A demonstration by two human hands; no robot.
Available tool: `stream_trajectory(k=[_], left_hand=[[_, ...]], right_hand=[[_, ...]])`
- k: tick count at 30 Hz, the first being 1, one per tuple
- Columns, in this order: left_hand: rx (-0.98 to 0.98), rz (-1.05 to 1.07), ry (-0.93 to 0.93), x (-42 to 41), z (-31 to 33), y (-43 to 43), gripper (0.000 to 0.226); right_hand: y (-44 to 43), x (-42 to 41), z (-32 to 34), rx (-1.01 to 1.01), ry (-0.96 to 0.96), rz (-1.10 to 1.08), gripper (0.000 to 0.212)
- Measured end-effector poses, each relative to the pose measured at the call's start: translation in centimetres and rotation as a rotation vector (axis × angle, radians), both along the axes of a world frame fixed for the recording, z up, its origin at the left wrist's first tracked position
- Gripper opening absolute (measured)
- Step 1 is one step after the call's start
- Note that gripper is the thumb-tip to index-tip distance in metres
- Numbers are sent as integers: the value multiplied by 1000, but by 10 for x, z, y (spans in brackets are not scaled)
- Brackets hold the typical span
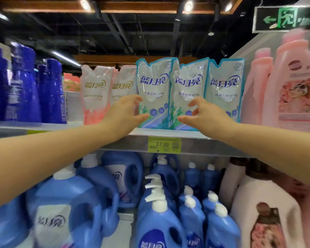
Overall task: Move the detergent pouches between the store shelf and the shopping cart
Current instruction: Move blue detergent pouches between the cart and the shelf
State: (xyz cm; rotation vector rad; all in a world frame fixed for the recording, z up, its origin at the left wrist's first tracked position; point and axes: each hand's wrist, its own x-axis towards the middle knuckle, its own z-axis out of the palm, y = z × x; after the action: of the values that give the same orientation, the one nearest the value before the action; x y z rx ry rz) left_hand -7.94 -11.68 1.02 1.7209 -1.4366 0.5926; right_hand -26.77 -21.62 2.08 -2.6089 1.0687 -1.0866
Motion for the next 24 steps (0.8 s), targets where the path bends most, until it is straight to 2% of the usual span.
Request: stream_trajectory(k=[8, 13, 20, 24], left_hand=[[-80, -137, -60, -26, -25, 92, 36], [-19, -248, -56, -46, -75, 165, 22], [261, -377, -249, -99, -164, 238, 42], [337, -488, -141, -139, -222, 247, 43]], right_hand=[[111, -22, -35, 20, -119, 22, 37], [192, -34, -80, 89, -107, -24, 29], [276, -75, -173, 179, -59, -103, 25], [303, -118, -236, 339, -130, -118, 22]])
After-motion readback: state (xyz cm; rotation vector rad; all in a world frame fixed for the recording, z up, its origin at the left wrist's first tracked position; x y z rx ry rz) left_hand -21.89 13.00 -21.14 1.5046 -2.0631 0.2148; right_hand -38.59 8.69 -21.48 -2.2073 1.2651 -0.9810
